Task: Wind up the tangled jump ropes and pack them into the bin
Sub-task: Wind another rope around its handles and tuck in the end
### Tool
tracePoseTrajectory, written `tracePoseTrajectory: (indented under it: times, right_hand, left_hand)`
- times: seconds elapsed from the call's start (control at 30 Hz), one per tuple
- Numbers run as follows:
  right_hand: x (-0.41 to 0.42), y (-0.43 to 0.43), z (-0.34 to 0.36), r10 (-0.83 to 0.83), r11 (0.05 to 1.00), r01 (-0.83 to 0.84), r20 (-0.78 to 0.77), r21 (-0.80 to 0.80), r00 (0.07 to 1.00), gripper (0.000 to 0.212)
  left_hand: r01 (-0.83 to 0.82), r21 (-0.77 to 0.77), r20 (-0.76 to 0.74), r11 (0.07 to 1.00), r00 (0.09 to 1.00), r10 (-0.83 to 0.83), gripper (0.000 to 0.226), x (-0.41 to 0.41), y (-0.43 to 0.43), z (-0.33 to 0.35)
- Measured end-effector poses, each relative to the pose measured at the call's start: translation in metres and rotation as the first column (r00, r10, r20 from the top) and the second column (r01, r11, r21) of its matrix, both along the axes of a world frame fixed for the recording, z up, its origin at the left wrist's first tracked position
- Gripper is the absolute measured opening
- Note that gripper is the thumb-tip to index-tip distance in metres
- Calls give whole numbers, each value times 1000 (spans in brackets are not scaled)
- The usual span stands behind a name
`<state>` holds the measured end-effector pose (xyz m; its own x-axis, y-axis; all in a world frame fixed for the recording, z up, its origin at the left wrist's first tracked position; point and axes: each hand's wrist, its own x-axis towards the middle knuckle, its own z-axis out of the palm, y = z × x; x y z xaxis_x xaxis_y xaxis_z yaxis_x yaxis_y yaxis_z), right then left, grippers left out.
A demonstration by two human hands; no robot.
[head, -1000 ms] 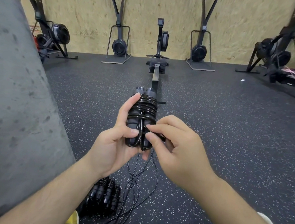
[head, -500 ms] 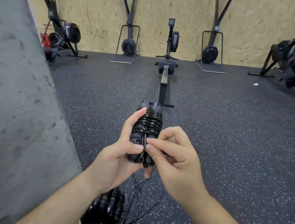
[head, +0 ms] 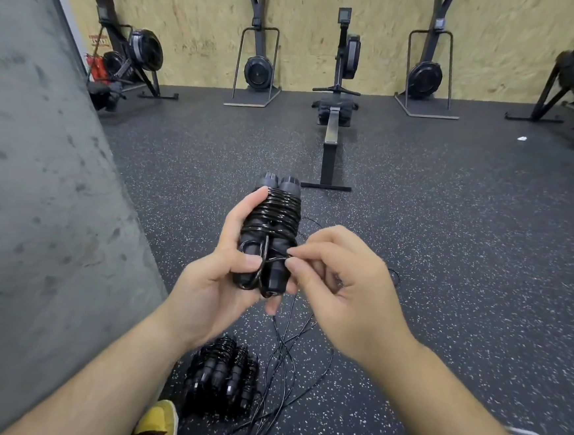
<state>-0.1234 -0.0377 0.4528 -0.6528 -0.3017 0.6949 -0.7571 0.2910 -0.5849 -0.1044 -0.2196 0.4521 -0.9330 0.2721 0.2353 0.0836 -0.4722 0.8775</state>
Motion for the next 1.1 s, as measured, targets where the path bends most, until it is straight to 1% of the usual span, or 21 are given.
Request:
tracePoseTrajectory:
  times: [0.13, 0.23, 0.3, 0.33, 0.4, 0.5, 0.6, 0.67, 0.77, 0.8, 0.83, 0.87, 0.9, 0.93, 1.0, 1.03, 1.07, 1.1]
  right_hand:
    - [8, -8, -1, 65, 998, -65, 30, -7, 997, 5]
    - [12, -14, -3, 31, 999, -29, 60, -39, 998, 8]
    - [13, -16, -3, 27, 998, -22, 84, -63, 996, 12]
    - [12, -16, -3, 20, 998, -15, 90, -58, 996, 13]
    - [10, -16, -4, 21, 999, -17, 93, -39, 995, 12]
    - [11, -19, -6, 30, 1000, -30, 52, -2, 998, 8]
    - [16, -27, -9, 82, 997, -81, 76, -14, 994, 8]
    - [16, -33, -12, 97, 995, -98, 113, -3, 989, 9]
    - [8, -44, -20, 36, 999, -38, 206, 9, 978, 9]
    - [6, -48, -24, 11, 1000, -10, 262, -4, 965, 8]
    - [5, -54, -26, -2, 1000, 7, 326, -14, 945, 6]
    - [6, -60, -28, 1, 1000, 7, 402, -18, 916, 8]
    - [7, -66, -31, 13, 1000, -9, 482, -11, 876, 17]
    - [8, -72, -33, 15, 999, -28, 550, 15, 835, 30]
    - [8, -85, -39, -33, 994, -41, 612, 106, 790, 54]
    - [4, -91, -45, -48, 991, -42, 628, 128, 777, 61]
    - [-2, -96, -52, -54, 991, -41, 652, 129, 756, 63]
    - [-9, -101, -59, -55, 992, -35, 681, 117, 730, 61]
  left_hand:
    - [28, -12, -28, 1000, 999, -28, 77, 3, 6, -9]
    - [4, 34, 0, 999, 1000, -4, 76, 5, 7, -10]
    - [-23, 52, 1, 998, 1000, 23, 79, 5, 5, -7]
    - [-37, 56, 6, 998, 999, 37, 82, 6, 4, -6]
    - [-56, 62, 10, 996, 998, 56, 79, 7, 0, -4]
    - [-26, 60, 9, 998, 1000, 25, 79, 11, -7, -8]
    - [4, 50, 25, 999, 1000, -5, 80, 14, -10, -16]
    - [-39, 20, 34, 999, 999, 39, 77, 13, -14, -22]
    - [-184, -83, 21, 979, 982, 186, 79, 8, -23, -32]
    - [-244, -154, 11, 958, 969, 248, 82, 7, -26, -36]
    - [-308, -258, -18, 916, 949, 314, 84, 5, -30, -42]
    - [-373, -382, -75, 846, 925, 373, 84, 4, -35, -48]
    - [-427, -499, -153, 754, 900, 408, 84, 3, -41, -55]
    - [-461, -588, -231, 664, 883, 408, 85, 2, -48, -62]
    - [-487, -725, -341, 487, 868, 361, 93, 1, -60, -75]
    - [-482, -769, -360, 421, 870, 338, 97, 0, -65, -79]
    - [-459, -796, -347, 395, 880, 324, 100, -1, -70, -82]
    - [-433, -806, -320, 402, 892, 319, 101, -4, -75, -84]
